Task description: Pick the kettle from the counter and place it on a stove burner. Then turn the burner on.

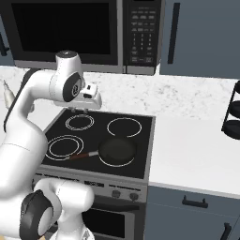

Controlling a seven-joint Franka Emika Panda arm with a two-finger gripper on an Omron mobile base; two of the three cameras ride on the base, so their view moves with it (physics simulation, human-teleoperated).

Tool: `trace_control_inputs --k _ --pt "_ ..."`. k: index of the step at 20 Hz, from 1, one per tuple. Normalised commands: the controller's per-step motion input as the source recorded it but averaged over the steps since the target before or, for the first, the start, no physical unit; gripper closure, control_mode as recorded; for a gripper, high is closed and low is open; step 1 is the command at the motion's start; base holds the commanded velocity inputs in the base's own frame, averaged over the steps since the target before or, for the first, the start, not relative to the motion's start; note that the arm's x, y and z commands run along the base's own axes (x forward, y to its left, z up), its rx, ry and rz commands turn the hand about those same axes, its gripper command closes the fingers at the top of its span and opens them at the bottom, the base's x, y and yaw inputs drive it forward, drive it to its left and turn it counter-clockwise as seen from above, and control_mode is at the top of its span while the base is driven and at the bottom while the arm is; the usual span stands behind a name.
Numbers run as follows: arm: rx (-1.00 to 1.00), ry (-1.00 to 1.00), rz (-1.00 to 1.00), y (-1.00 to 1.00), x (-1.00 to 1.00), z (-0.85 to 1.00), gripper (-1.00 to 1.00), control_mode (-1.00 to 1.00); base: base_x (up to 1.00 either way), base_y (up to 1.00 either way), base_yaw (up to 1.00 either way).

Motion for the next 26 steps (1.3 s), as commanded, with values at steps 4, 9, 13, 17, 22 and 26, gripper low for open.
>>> trace_control_inputs --k 4,9,13,17,22,26 --pt "0.02 0.00 0.00 0.00 0.00 0.00 -1.00 -1.00 0.00 0.00 0.00" --pt "0.00 0.00 0.00 0.00 -0.02 -0.01 -1.00 -1.00 0.00 0.00 0.00" --pt "0.03 -0.10 0.02 0.74 -0.17 0.00 -1.00 -1.00 0.00 0.00 0.00" --pt "0.03 -0.22 0.04 1.00 -0.29 0.00 -1.00 -1.00 0.00 0.00 0.00" --pt "0.00 -0.23 0.02 1.00 -0.42 0.00 -1.00 -1.00 0.00 0.00 0.00" --pt "0.01 -0.27 0.01 1.00 -0.59 0.00 -1.00 -1.00 0.00 0.00 0.00"
